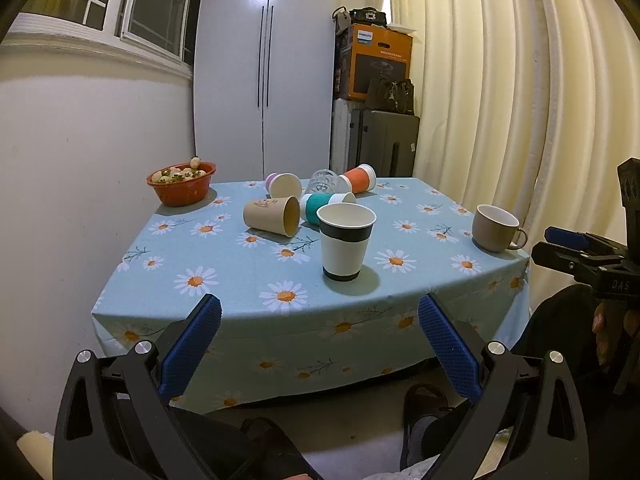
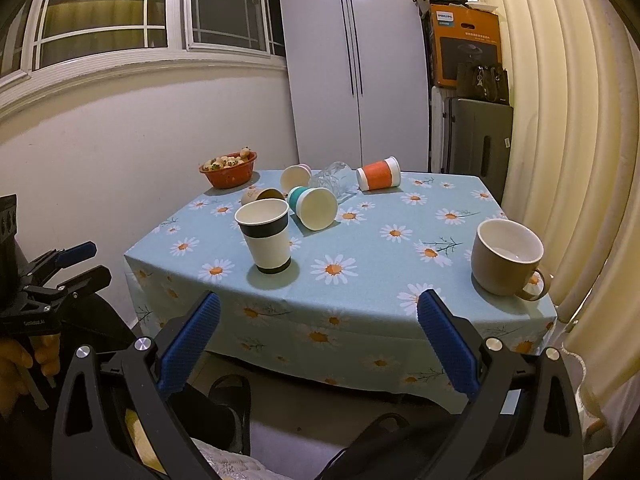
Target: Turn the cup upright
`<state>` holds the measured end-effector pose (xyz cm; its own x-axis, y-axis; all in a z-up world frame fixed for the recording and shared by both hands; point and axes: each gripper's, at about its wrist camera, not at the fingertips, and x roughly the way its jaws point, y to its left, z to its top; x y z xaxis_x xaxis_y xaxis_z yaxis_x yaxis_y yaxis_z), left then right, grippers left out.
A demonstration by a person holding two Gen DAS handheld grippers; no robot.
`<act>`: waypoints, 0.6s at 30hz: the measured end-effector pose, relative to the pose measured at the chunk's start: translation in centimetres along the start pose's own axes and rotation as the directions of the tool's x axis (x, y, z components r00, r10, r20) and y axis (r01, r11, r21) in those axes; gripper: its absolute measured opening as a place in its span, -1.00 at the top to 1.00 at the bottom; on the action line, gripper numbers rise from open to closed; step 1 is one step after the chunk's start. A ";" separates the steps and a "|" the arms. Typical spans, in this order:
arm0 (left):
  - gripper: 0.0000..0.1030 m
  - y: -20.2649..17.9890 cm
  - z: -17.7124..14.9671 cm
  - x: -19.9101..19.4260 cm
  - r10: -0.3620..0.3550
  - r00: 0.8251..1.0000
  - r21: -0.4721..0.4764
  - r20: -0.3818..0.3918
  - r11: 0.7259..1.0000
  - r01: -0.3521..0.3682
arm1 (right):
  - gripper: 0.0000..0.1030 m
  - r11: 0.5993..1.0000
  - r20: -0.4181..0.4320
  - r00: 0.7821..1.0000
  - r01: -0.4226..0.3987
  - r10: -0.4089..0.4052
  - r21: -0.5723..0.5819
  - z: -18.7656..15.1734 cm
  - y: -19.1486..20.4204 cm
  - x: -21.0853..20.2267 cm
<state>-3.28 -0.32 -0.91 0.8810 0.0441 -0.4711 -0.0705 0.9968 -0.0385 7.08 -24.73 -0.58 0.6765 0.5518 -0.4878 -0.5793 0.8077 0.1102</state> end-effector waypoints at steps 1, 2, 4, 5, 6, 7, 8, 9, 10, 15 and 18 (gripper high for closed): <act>-0.87 -0.1 0.0 0.0 0.001 1.000 0.001 -0.001 1.000 -0.001 | -0.90 1.000 -0.002 1.000 0.000 0.000 -0.001 0.0 0.0 0.0; -0.87 0.0 0.0 0.0 0.001 1.000 0.002 -0.001 1.000 -0.001 | -0.90 1.000 -0.004 1.000 0.001 -0.001 -0.004 0.0 0.1 0.1; -0.87 0.0 0.0 0.0 0.001 1.000 0.001 -0.001 1.000 -0.001 | -0.90 1.000 -0.006 1.000 0.001 -0.001 -0.008 -0.1 0.2 0.1; -0.87 0.0 0.0 0.0 0.000 1.000 0.000 -0.001 1.000 0.000 | -0.90 1.000 -0.008 1.000 0.001 -0.001 -0.009 -0.1 0.3 0.2; -0.87 0.0 0.0 0.0 -0.001 1.000 -0.001 0.000 1.000 0.001 | -0.90 1.000 -0.009 1.000 0.001 -0.002 -0.010 -0.1 0.3 0.2; -0.87 0.0 0.0 0.0 0.000 1.000 0.000 -0.001 1.000 0.000 | -0.90 1.000 -0.011 1.000 0.002 -0.002 -0.011 -0.1 0.3 0.2; -0.87 0.0 0.0 0.0 0.000 1.000 0.000 -0.002 1.000 0.000 | -0.90 1.000 -0.013 1.000 0.005 -0.005 -0.014 -0.1 0.4 0.2; -0.87 -0.1 0.0 0.0 0.000 1.000 0.000 -0.002 1.000 0.000 | -0.90 1.000 -0.016 1.000 0.007 -0.008 -0.017 -0.1 0.4 0.3; -0.87 -0.1 0.0 0.0 0.000 1.000 0.000 -0.002 1.000 0.000 | -0.90 1.000 -0.018 1.000 0.008 -0.009 -0.020 -0.1 0.5 0.3; -0.87 -0.1 0.1 0.0 0.000 1.000 0.001 0.002 1.000 0.000 | -0.90 0.999 -0.019 1.000 0.012 -0.012 -0.031 -0.1 0.8 0.5; -0.87 -0.1 0.1 0.1 -0.001 1.000 -0.001 0.002 1.000 0.001 | -0.90 0.999 -0.022 1.000 0.016 -0.016 -0.033 -0.1 0.7 0.6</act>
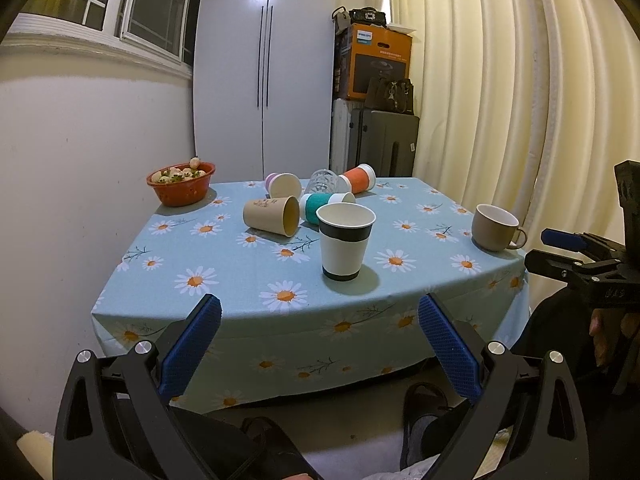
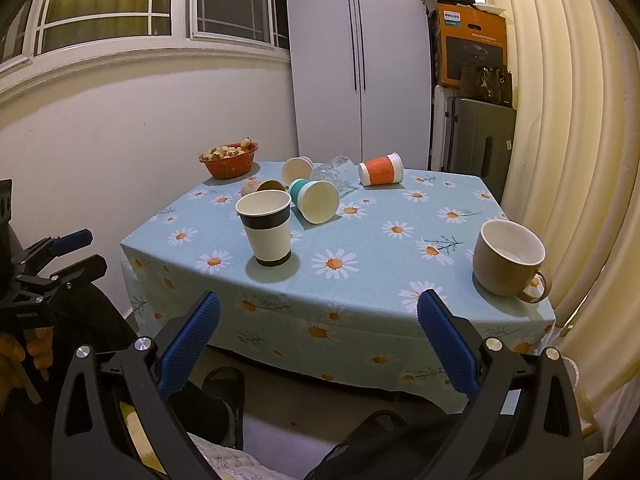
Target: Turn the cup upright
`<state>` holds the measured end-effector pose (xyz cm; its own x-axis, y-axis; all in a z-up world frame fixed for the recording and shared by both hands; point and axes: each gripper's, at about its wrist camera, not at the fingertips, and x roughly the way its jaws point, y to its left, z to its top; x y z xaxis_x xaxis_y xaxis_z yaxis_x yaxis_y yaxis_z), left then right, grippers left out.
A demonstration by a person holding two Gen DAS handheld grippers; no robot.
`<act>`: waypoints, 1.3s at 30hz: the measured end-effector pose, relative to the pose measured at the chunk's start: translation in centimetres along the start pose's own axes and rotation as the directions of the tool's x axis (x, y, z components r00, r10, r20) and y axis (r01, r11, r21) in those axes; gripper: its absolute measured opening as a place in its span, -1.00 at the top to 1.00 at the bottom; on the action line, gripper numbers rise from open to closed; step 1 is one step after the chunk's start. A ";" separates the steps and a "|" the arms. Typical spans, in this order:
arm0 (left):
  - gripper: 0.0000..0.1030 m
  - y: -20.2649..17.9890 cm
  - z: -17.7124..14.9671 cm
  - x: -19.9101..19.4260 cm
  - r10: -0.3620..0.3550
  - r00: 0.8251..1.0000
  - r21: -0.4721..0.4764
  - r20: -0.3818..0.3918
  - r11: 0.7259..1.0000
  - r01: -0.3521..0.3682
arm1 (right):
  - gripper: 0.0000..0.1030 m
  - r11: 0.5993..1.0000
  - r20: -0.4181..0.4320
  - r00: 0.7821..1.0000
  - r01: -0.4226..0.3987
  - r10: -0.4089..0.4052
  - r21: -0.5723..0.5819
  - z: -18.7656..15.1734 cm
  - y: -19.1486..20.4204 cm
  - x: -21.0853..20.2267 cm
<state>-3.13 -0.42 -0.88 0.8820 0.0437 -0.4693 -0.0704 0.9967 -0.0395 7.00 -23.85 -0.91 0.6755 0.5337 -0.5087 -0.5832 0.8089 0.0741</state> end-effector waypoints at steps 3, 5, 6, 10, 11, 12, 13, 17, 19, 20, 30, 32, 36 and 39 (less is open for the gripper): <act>-0.87 0.1 0.0 0.1 -0.001 1.000 -0.004 -0.001 1.000 0.001 | -0.90 1.000 -0.003 1.000 0.002 -0.002 -0.003 0.0 0.0 0.1; -0.87 0.0 0.0 0.1 0.000 1.000 -0.002 -0.001 1.000 0.000 | -0.90 1.000 -0.003 1.000 0.000 0.000 -0.003 0.0 0.0 0.0; -0.87 0.1 0.0 0.1 0.000 1.000 -0.002 -0.001 1.000 0.000 | -0.90 1.000 -0.001 1.000 0.000 0.000 -0.003 0.0 0.0 0.0; -0.87 0.1 0.0 0.1 0.000 1.000 -0.004 -0.001 1.000 0.000 | -0.90 1.000 0.001 1.000 0.000 0.000 -0.005 -0.1 0.1 0.1; -0.87 0.1 0.0 0.1 0.000 1.000 -0.005 -0.003 1.000 0.000 | -0.90 1.000 0.000 1.000 0.001 -0.001 -0.006 -0.1 0.1 0.1; -0.87 0.1 0.0 0.2 0.000 1.000 -0.004 -0.003 1.000 0.000 | -0.90 1.000 0.000 1.000 0.000 0.000 -0.006 -0.1 0.1 0.1; -0.87 0.1 0.0 0.1 -0.001 1.000 -0.003 -0.001 1.000 0.001 | -0.90 1.000 0.000 1.000 0.000 0.000 -0.005 -0.1 0.1 0.1; -0.87 0.2 0.0 0.2 0.001 1.000 -0.003 0.000 1.000 -0.001 | -0.90 1.000 -0.002 1.000 0.001 -0.001 -0.002 -0.2 0.1 0.2; -0.87 0.2 -0.1 0.2 0.001 1.000 -0.006 0.000 1.000 -0.001 | -0.90 1.000 -0.001 1.000 0.001 -0.001 -0.003 -0.2 0.1 0.2; -0.87 0.1 -0.1 0.2 0.000 1.000 -0.005 0.000 1.000 0.000 | -0.90 1.000 -0.001 1.000 0.001 -0.001 -0.003 -0.2 0.1 0.2; -0.87 0.2 -0.1 0.2 0.001 1.000 -0.005 0.000 1.000 -0.001 | -0.90 1.000 -0.002 1.000 0.002 -0.002 -0.004 -0.2 0.1 0.2; -0.87 0.2 -0.1 0.1 0.000 1.000 -0.006 0.001 1.000 0.000 | -0.90 1.000 -0.004 1.000 0.002 -0.002 -0.004 -0.2 0.1 0.3; -0.87 0.2 -0.1 0.1 0.000 1.000 -0.004 0.001 1.000 0.000 | -0.90 1.000 -0.004 1.000 0.002 -0.002 -0.004 -0.3 0.1 0.2; -0.87 0.2 -0.1 0.1 0.000 1.000 -0.005 0.000 1.000 0.000 | -0.90 1.000 -0.004 1.000 0.002 -0.002 -0.005 -0.2 0.0 0.2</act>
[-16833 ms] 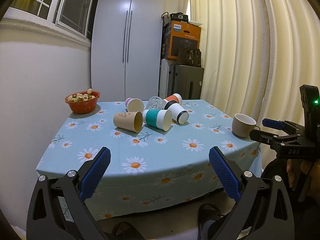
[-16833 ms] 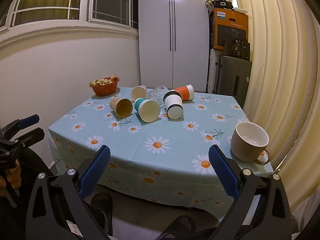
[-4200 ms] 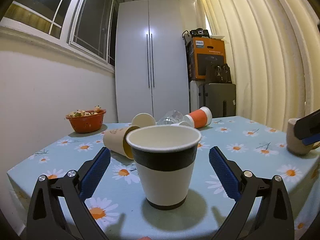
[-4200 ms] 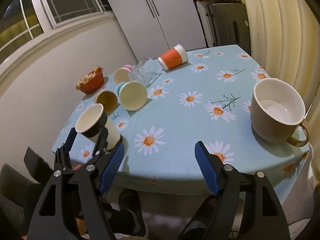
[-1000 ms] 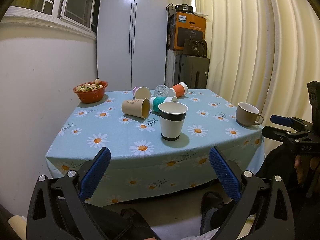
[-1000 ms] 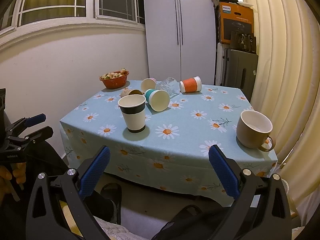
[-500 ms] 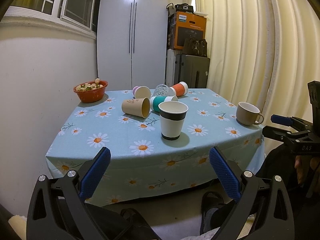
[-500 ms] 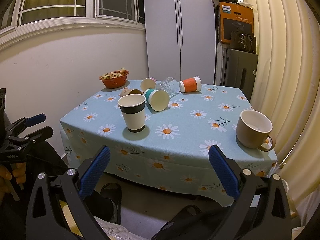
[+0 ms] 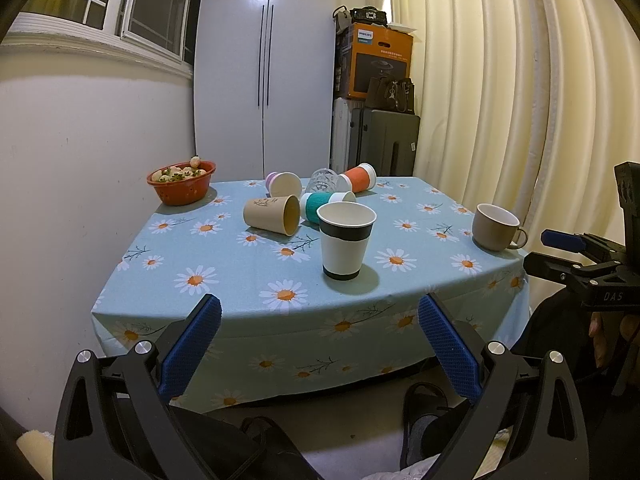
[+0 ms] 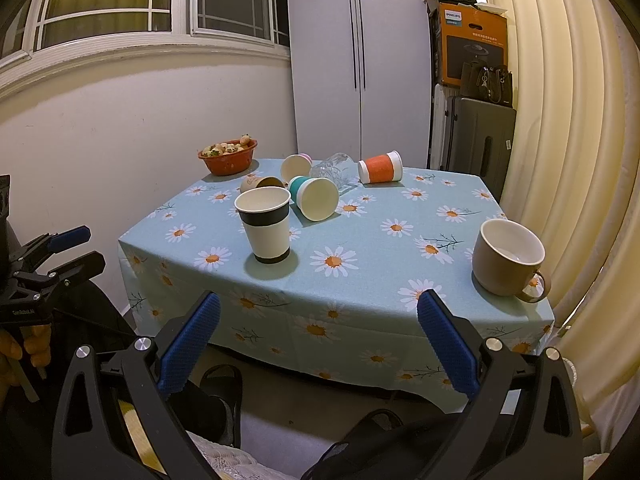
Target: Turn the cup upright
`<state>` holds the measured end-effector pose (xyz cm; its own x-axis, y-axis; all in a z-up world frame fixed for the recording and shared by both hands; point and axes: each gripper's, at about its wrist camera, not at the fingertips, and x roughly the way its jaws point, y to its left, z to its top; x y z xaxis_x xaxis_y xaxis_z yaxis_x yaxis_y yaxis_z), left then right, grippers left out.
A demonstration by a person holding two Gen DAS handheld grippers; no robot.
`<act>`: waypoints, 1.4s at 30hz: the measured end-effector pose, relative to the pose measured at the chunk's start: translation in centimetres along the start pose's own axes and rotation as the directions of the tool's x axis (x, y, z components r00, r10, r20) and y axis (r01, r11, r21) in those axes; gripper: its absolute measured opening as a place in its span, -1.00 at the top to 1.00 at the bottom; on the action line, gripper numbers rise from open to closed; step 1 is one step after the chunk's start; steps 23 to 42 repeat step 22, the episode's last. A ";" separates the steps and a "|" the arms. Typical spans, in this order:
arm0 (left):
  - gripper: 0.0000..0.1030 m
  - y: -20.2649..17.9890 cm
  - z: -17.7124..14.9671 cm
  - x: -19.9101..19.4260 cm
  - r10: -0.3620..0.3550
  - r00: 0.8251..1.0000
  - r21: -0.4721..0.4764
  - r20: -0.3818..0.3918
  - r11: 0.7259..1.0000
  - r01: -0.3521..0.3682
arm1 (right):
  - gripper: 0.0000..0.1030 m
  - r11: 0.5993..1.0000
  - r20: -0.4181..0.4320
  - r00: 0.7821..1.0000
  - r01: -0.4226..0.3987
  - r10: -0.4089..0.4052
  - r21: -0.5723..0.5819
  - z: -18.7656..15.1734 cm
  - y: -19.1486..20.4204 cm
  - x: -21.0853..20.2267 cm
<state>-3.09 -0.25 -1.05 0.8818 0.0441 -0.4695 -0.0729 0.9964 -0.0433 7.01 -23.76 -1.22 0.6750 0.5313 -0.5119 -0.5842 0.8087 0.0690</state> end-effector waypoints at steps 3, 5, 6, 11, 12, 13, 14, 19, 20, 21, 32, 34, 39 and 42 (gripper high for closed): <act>-0.87 0.0 0.0 0.0 -0.001 1.000 -0.001 0.000 1.000 0.001 | -0.90 1.000 0.000 1.000 0.000 0.000 0.000 0.0 0.0 0.0; -0.87 0.0 0.0 0.0 -0.001 1.000 -0.002 0.000 1.000 0.001 | -0.90 1.000 -0.001 1.000 0.000 0.000 0.000 0.0 0.0 0.0; -0.87 0.1 -0.1 0.0 -0.001 1.000 -0.002 0.000 1.000 0.001 | -0.90 1.000 -0.001 1.000 0.000 0.000 0.000 0.0 0.0 0.0; -0.87 0.1 -0.1 0.0 -0.004 1.000 0.001 0.002 1.000 0.004 | -0.90 1.000 -0.001 1.000 0.000 0.000 0.000 0.0 0.0 0.0; -0.87 0.1 -0.2 0.0 -0.003 1.000 0.001 0.004 1.000 0.003 | -0.90 1.000 -0.001 1.000 0.001 -0.001 -0.001 0.0 0.0 0.0; -0.87 0.1 -0.2 -0.1 -0.003 1.000 0.002 0.006 1.000 0.003 | -0.90 1.000 -0.001 1.000 0.000 0.000 0.000 0.0 0.0 0.0; -0.87 0.1 -0.2 -0.1 -0.004 1.000 0.002 0.007 1.000 0.004 | -0.90 1.000 -0.001 1.000 0.000 0.000 0.000 0.0 0.0 0.0; -0.87 0.1 -0.3 -0.1 -0.004 1.000 0.000 0.004 1.000 0.004 | -0.90 1.000 -0.001 1.000 0.000 0.000 -0.001 0.0 0.0 0.0; -0.87 0.1 -0.3 -0.2 -0.004 1.000 0.000 0.005 1.000 0.004 | -0.90 1.000 -0.001 1.000 0.000 0.000 -0.001 0.0 0.0 0.0; -0.87 0.1 -0.3 -0.1 -0.003 1.000 0.001 0.004 1.000 0.003 | -0.90 1.000 -0.001 1.000 0.000 0.000 -0.001 0.0 0.0 0.0; -0.87 0.1 -0.2 -0.1 -0.002 1.000 0.001 0.003 1.000 0.002 | -0.90 1.000 -0.001 1.000 0.000 0.000 -0.001 0.0 0.0 0.0; -0.87 0.1 -0.2 -0.1 -0.002 1.000 0.001 0.003 1.000 0.002 | -0.90 1.000 -0.001 1.000 0.000 0.000 -0.001 0.0 0.0 0.0; -0.87 0.1 -0.2 -0.1 -0.002 1.000 0.001 0.003 1.000 0.002 | -0.90 1.000 -0.001 1.000 0.000 0.000 -0.001 0.0 0.0 0.0; -0.87 0.1 -0.2 -0.1 -0.002 1.000 0.001 0.003 1.000 0.002 | -0.90 1.000 -0.001 1.000 0.000 0.000 -0.001 0.0 0.0 0.0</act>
